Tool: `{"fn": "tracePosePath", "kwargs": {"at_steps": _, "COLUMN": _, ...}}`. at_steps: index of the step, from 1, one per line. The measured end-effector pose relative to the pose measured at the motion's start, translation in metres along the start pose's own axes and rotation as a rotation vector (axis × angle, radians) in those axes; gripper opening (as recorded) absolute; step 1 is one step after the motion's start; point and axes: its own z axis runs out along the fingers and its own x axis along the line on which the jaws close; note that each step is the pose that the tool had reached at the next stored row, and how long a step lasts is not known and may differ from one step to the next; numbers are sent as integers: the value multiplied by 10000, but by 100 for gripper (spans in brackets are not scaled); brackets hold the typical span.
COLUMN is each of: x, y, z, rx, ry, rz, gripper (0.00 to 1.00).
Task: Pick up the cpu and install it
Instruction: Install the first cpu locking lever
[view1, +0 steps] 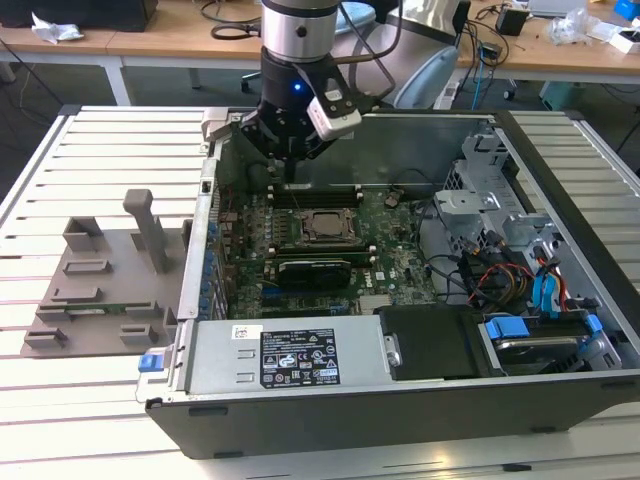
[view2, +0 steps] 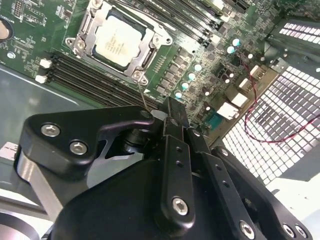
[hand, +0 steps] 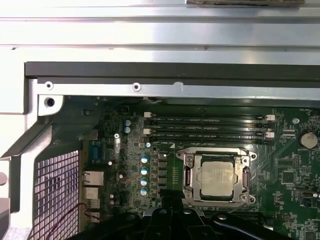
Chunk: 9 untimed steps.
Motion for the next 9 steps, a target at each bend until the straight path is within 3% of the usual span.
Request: {"fn": "tracePosePath", "kwargs": {"at_steps": 9, "x": 111, "y": 3, "z": 14, "rx": -1, "ry": -1, "rz": 0, "gripper": 11}}
